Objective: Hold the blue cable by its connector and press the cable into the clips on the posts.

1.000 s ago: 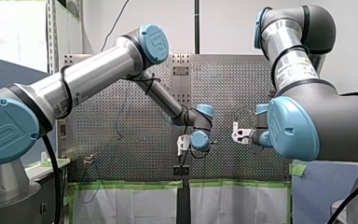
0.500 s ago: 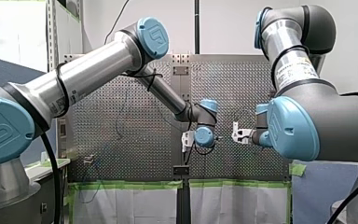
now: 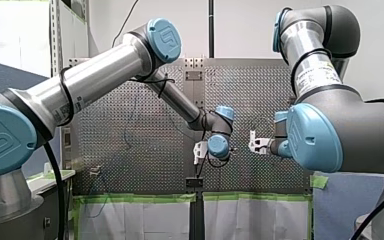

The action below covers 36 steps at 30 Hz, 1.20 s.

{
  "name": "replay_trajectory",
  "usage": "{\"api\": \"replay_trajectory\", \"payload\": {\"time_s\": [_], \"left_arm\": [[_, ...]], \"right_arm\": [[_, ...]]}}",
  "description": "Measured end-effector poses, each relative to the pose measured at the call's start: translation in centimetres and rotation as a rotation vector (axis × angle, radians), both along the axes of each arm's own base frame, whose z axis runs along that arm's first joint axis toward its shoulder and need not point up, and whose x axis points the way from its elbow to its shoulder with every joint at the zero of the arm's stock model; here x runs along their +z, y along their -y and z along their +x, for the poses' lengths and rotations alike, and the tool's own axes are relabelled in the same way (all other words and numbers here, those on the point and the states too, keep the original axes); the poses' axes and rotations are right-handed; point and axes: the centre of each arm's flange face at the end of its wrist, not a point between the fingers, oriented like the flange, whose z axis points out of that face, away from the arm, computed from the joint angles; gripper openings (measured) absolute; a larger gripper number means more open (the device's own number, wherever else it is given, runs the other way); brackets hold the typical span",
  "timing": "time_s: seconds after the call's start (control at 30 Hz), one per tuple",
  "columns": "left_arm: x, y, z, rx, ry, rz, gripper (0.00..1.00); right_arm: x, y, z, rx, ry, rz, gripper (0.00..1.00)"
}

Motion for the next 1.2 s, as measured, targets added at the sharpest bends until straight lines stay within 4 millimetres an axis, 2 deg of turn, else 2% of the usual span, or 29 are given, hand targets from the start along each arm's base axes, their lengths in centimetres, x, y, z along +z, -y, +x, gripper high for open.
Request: {"api": "replay_trajectory", "payload": {"time_s": [0.53, 0.7, 1.2], "left_arm": [[0.0, -0.1, -0.1, 0.009, -0.005, 0.001, 1.0], [-0.1, -0.3, -1.0, 0.018, -0.007, 0.012, 1.0], [4.5, -1.2, -3.6, 0.01, 0.073, -0.077, 1.0]], "right_arm": [[0.0, 0.0, 0.0, -0.001, 0.0, 0.0, 0.0], [0.0, 0.0, 0.0, 0.0, 0.0, 0.0, 0.0], [0.0, 0.0, -0.1, -0.001, 0.0, 0.003, 0.0]]}}
